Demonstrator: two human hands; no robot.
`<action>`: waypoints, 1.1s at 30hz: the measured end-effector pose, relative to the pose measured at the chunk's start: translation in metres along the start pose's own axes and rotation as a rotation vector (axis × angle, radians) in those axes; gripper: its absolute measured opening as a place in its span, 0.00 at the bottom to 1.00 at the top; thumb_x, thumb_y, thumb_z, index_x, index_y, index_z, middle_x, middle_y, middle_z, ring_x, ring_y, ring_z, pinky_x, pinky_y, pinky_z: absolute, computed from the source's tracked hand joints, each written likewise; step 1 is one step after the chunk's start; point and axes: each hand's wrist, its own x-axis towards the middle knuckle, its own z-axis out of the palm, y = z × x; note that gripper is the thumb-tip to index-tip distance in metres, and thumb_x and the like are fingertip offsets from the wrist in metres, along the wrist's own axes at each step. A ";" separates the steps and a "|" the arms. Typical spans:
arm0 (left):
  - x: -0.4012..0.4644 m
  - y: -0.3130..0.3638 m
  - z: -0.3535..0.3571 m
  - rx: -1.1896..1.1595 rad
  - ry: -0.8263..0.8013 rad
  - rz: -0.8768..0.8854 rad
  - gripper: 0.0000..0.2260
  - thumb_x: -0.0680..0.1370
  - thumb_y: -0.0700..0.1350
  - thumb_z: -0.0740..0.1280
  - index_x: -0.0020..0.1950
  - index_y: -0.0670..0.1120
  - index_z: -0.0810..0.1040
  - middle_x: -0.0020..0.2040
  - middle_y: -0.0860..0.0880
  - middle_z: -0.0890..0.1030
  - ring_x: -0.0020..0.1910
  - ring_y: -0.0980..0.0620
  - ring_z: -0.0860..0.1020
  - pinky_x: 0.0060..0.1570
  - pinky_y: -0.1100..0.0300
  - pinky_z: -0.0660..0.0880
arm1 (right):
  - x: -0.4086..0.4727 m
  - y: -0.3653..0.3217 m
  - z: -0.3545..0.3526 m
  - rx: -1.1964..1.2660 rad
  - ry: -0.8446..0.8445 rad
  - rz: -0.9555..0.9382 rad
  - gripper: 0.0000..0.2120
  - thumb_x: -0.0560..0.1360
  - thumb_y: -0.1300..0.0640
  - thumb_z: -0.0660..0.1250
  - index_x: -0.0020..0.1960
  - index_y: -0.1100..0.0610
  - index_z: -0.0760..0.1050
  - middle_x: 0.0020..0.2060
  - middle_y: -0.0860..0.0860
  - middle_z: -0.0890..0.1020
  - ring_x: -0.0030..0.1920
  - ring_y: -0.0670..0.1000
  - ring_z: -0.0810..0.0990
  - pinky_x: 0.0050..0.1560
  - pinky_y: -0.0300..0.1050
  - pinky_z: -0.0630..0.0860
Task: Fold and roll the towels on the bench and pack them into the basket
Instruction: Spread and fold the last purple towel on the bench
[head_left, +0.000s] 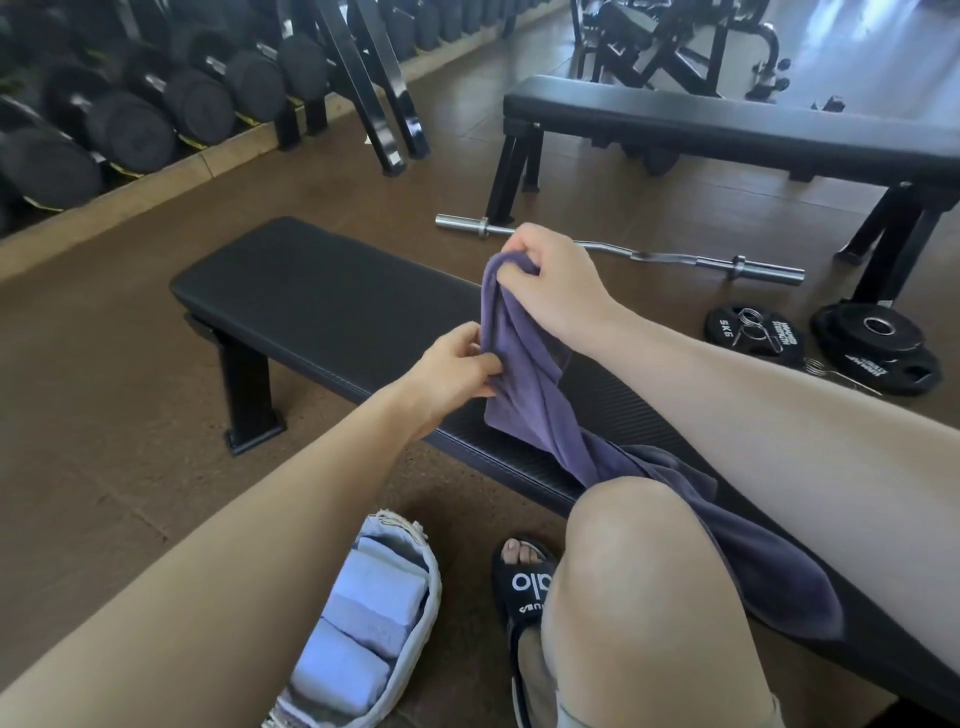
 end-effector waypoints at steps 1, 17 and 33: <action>-0.002 -0.001 0.006 0.000 -0.026 -0.012 0.13 0.80 0.35 0.63 0.63 0.43 0.76 0.57 0.43 0.82 0.55 0.47 0.82 0.55 0.55 0.82 | 0.001 -0.006 0.003 0.027 0.042 -0.002 0.04 0.81 0.59 0.63 0.48 0.55 0.74 0.38 0.46 0.78 0.39 0.42 0.78 0.38 0.29 0.73; 0.006 0.092 -0.036 0.669 0.388 0.600 0.12 0.80 0.52 0.67 0.41 0.47 0.72 0.33 0.55 0.73 0.33 0.61 0.71 0.35 0.70 0.66 | 0.010 0.015 -0.049 -0.245 -0.108 0.061 0.23 0.68 0.64 0.69 0.62 0.52 0.73 0.50 0.48 0.79 0.51 0.52 0.78 0.49 0.48 0.74; -0.011 0.037 -0.083 1.232 0.242 0.305 0.06 0.78 0.50 0.63 0.46 0.51 0.67 0.38 0.49 0.75 0.39 0.43 0.75 0.35 0.53 0.66 | -0.003 0.016 -0.020 -0.223 -0.393 0.182 0.12 0.80 0.56 0.62 0.39 0.53 0.76 0.36 0.52 0.79 0.37 0.51 0.76 0.35 0.44 0.70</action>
